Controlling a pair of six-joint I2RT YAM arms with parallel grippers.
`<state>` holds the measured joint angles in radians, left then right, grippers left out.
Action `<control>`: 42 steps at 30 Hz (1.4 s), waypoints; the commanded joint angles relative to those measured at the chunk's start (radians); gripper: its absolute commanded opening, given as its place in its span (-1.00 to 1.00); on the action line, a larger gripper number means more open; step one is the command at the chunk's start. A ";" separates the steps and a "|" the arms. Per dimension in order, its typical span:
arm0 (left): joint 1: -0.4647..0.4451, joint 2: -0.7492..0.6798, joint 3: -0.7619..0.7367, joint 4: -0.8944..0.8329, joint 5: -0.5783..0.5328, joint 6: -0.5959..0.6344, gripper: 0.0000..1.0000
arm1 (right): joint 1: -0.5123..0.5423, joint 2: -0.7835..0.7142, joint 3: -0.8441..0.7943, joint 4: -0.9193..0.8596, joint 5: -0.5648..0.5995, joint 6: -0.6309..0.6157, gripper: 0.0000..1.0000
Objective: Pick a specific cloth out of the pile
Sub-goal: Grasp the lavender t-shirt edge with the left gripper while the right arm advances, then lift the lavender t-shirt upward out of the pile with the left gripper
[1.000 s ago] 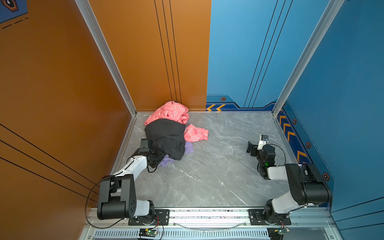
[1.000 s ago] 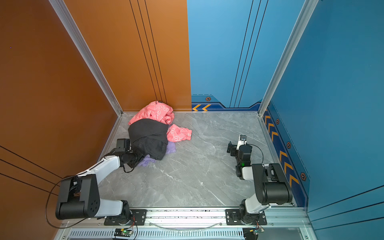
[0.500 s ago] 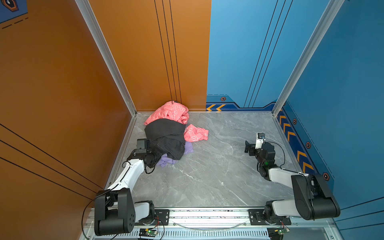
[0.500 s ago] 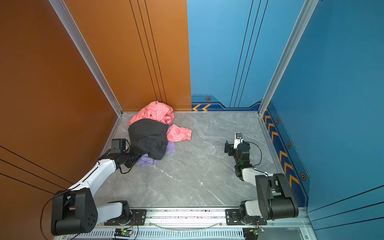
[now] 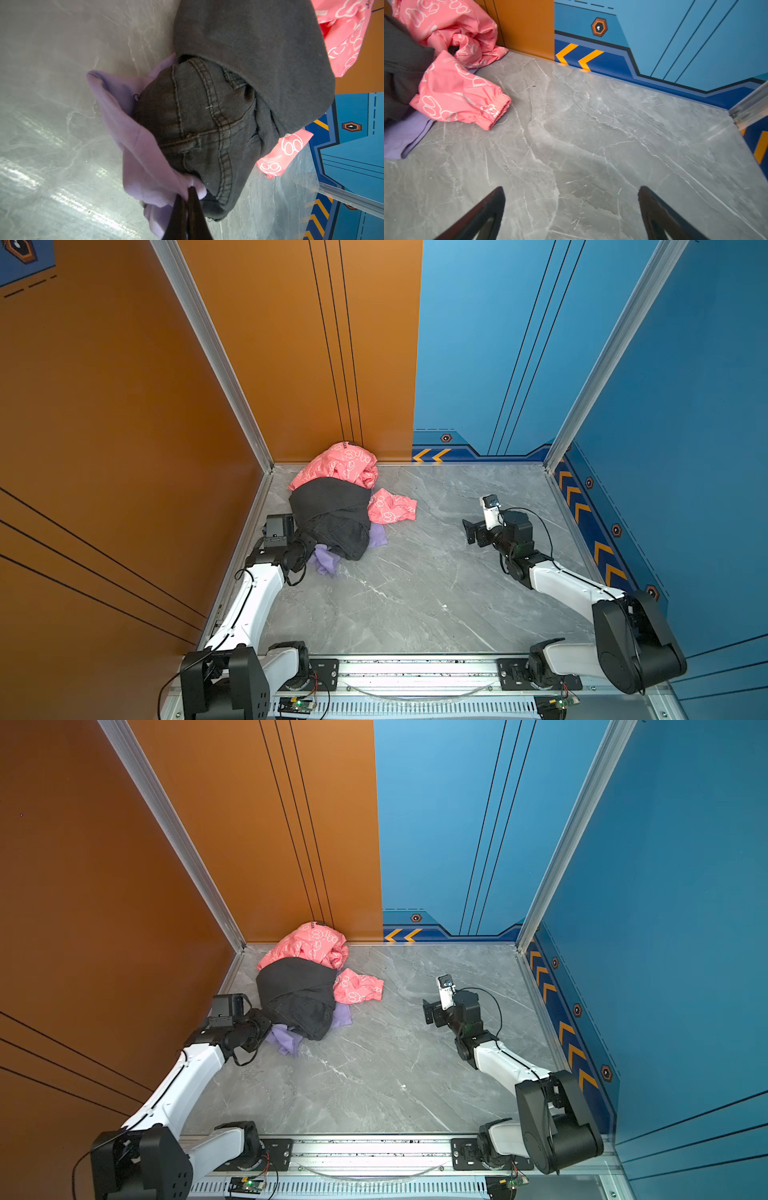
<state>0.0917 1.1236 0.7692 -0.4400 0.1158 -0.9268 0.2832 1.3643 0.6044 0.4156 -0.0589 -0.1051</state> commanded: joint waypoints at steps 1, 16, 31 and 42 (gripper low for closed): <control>0.007 -0.023 0.066 -0.029 -0.055 -0.013 -1.00 | 0.034 0.032 0.049 -0.045 -0.034 -0.016 1.00; 0.006 -0.079 0.254 -0.052 -0.206 0.009 -1.00 | 0.138 0.123 0.193 -0.096 -0.075 -0.021 1.00; -0.023 -0.077 0.478 -0.053 -0.294 0.178 -1.00 | 0.199 0.135 0.279 -0.182 -0.140 -0.017 1.00; -0.109 -0.010 0.671 -0.051 -0.340 0.321 -1.00 | 0.218 0.119 0.281 -0.199 -0.130 0.004 1.00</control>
<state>-0.0002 1.1164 1.3594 -0.5613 -0.1772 -0.6781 0.4931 1.4990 0.8631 0.2398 -0.1837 -0.1081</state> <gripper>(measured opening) 0.049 0.999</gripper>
